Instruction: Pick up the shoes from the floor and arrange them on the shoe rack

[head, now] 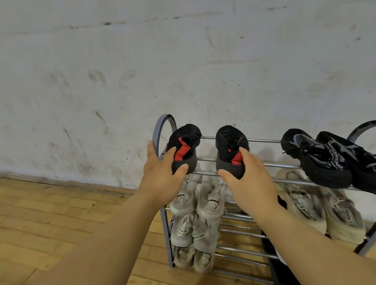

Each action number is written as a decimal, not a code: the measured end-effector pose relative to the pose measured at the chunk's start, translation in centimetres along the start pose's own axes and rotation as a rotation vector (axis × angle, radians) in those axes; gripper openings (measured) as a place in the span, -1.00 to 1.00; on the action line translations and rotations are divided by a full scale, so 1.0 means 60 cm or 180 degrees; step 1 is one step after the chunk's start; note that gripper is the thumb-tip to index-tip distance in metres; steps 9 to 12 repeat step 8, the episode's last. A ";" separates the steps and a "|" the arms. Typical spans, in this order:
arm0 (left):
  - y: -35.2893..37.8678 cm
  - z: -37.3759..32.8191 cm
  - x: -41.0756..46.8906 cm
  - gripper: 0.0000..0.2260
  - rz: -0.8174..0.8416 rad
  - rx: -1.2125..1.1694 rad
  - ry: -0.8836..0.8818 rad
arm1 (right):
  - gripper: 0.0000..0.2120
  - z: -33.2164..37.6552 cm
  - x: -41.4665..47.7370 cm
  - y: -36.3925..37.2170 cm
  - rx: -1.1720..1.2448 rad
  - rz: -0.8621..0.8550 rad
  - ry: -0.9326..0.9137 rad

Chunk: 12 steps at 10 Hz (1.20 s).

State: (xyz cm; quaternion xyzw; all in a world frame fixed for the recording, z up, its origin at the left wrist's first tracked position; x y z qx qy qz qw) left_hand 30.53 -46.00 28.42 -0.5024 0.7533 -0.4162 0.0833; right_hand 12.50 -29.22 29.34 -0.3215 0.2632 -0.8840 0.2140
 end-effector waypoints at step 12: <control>-0.004 -0.016 -0.014 -0.39 -0.0006 0.0140 -0.0044 | -0.19 0.051 -0.012 0.024 0.0360 0.0691 -0.0143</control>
Point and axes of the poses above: each hand's wrist, its own x-axis towards the middle knuckle, its own y-axis out of the palm, z = x × y, the point moved 9 cm from there along x, towards the middle knuckle, and after that the axes turned 6 degrees about -z, right-handed, at the moved point
